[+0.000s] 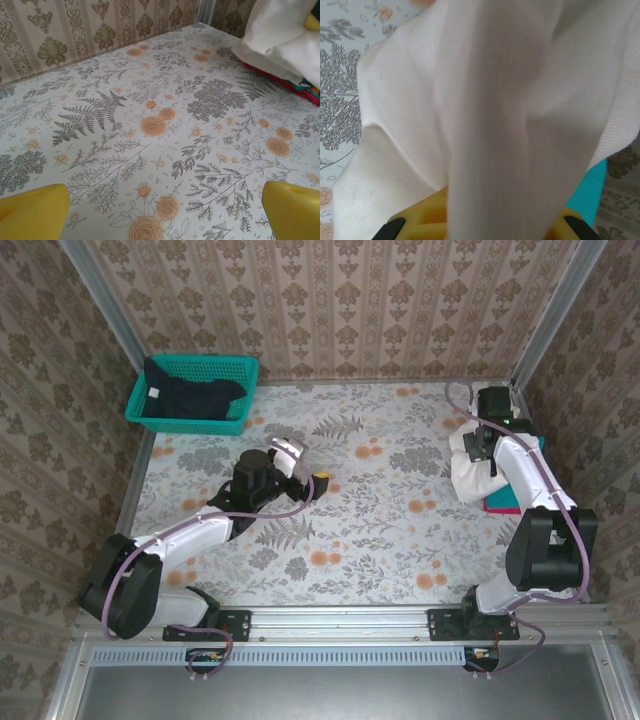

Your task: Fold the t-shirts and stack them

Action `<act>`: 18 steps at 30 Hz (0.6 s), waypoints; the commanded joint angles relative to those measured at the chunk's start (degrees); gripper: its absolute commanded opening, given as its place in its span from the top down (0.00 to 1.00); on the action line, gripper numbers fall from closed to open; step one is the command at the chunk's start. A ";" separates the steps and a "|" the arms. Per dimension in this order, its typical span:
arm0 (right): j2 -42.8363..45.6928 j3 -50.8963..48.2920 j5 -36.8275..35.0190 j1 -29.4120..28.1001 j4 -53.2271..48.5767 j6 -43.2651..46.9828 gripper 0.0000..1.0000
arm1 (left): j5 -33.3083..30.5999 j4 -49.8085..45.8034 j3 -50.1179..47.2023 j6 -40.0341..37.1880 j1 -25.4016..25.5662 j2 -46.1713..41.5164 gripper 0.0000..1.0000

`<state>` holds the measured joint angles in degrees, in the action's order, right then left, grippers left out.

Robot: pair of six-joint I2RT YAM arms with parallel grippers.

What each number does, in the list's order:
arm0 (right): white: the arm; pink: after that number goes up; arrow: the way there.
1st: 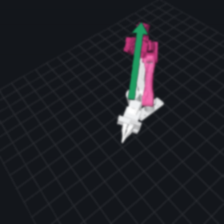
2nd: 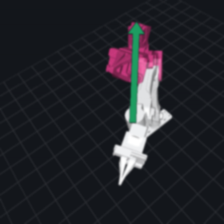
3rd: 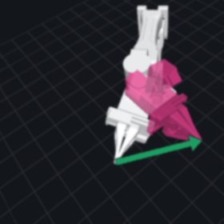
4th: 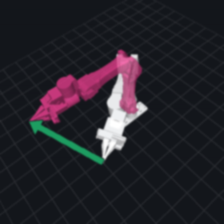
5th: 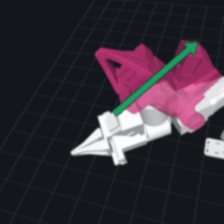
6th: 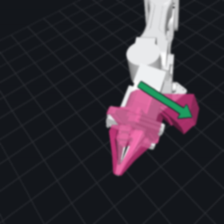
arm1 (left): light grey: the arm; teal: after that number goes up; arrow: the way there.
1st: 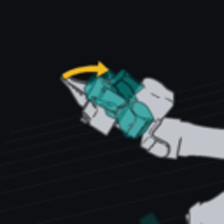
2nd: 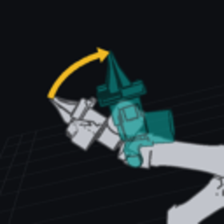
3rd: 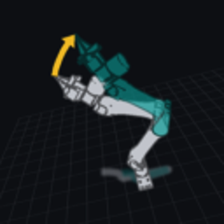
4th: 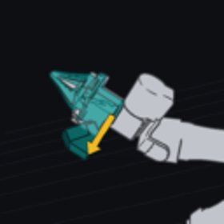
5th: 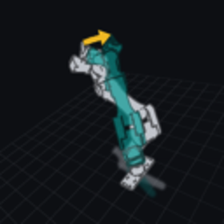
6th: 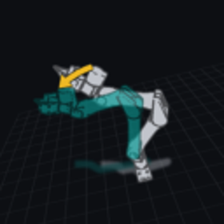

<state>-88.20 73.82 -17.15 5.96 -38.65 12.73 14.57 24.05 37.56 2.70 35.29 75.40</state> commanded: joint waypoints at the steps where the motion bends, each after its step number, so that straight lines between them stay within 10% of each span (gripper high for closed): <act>1: 2.46 3.71 2.02 2.50 -1.05 2.69 1.00 | 1.78 -0.92 1.99 -1.38 0.40 0.11 0.00; 11: -2.22 4.95 10.55 9.78 0.46 5.18 1.00 | 2.17 -1.20 2.64 -2.00 0.31 0.25 0.00; 18: -7.98 6.06 3.98 13.55 -1.66 5.45 1.00 | 2.97 -1.66 3.21 -1.43 0.31 0.09 0.00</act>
<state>-94.48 77.32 -8.99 18.22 -39.22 16.84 15.92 22.48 38.79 2.04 35.29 75.40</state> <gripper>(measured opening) 0.141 0.997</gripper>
